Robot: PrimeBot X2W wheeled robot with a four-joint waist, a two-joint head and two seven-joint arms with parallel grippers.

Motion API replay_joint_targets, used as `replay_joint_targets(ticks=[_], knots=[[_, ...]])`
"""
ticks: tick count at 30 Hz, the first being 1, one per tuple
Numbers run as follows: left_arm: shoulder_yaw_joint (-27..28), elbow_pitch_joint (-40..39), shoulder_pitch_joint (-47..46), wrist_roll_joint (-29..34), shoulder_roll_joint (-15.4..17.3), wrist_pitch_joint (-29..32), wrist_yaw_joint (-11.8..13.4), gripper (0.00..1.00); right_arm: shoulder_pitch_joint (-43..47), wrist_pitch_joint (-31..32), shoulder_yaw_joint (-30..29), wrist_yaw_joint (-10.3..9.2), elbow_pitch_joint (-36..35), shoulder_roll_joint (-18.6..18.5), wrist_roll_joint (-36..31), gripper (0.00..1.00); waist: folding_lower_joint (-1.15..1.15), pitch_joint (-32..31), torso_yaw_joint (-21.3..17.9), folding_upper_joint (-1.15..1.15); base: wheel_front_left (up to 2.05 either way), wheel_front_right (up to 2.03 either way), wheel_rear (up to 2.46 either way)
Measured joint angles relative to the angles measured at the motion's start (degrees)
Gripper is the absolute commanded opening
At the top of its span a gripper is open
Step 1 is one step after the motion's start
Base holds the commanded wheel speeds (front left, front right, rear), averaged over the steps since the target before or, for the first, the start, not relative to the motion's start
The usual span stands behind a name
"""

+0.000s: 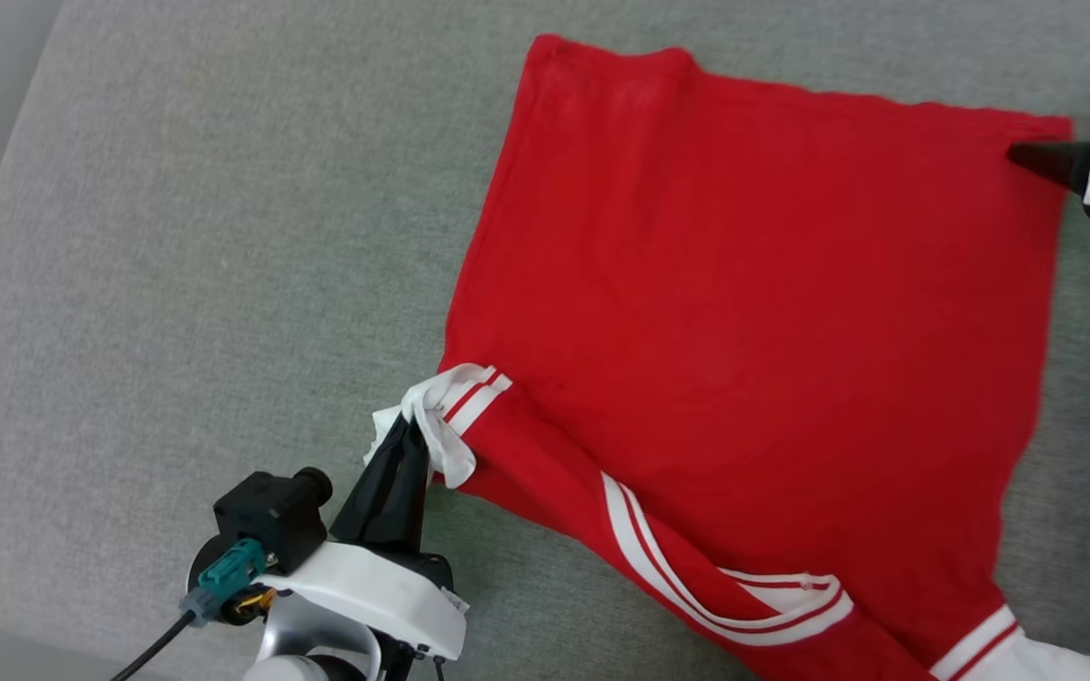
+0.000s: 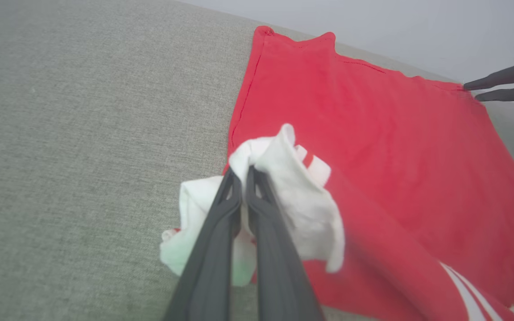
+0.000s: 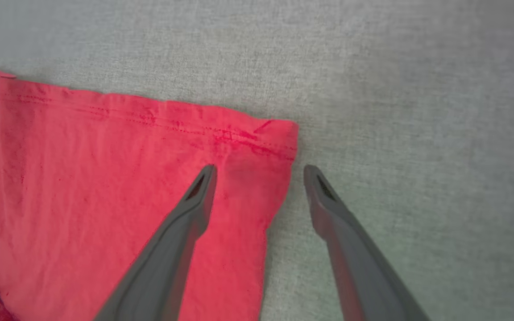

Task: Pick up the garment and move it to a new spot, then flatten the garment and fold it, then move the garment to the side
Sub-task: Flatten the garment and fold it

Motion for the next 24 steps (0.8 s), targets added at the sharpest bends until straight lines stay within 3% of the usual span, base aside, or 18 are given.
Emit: replay_joint_targets(ticks=[9,10,11,12,18,24], knots=[[-1.0,1.3,-1.2,-0.1,-1.0,-1.1,-0.7,0.0,-1.4,5.5,-1.7,0.02,2.4,0.5,-3.2,1.0,-0.01,2.6,2.7,0.0,0.0,0.0,0.0],[-1.0,1.5,-1.2,-0.1,-1.1,-1.1,-0.7,0.0,-1.5,5.9,-2.0,0.02,2.5,0.6,-3.3,0.42,-0.01,2.7,2.8,0.0,0.0,0.0,0.0],[-1.1,1.7,-1.2,-0.1,-1.1,-1.1,-0.7,0.0,-1.5,6.1,-2.2,0.02,2.4,0.6,-3.5,0.13,-0.01,2.6,2.7,0.0,0.0,0.0,0.0],[-1.3,1.9,-1.4,-0.2,-1.1,-1.1,-0.8,0.0,-1.5,6.3,-2.3,0.02,2.4,0.7,-3.6,0.0,-0.01,2.6,2.7,0.0,0.0,0.0,0.0],[-1.4,3.0,-2.1,-0.5,-1.2,-1.2,-1.2,0.0,-0.3,5.9,0.2,0.01,0.6,0.3,-3.7,0.0,-0.01,1.4,3.1,0.0,0.0,0.0,0.0],[-0.3,3.4,-0.6,-0.8,0.1,-1.1,-0.3,0.0,1.5,3.3,9.7,0.01,-4.9,-3.4,-2.7,0.0,-0.01,-1.6,1.8,0.0,0.0,0.0,0.0]])
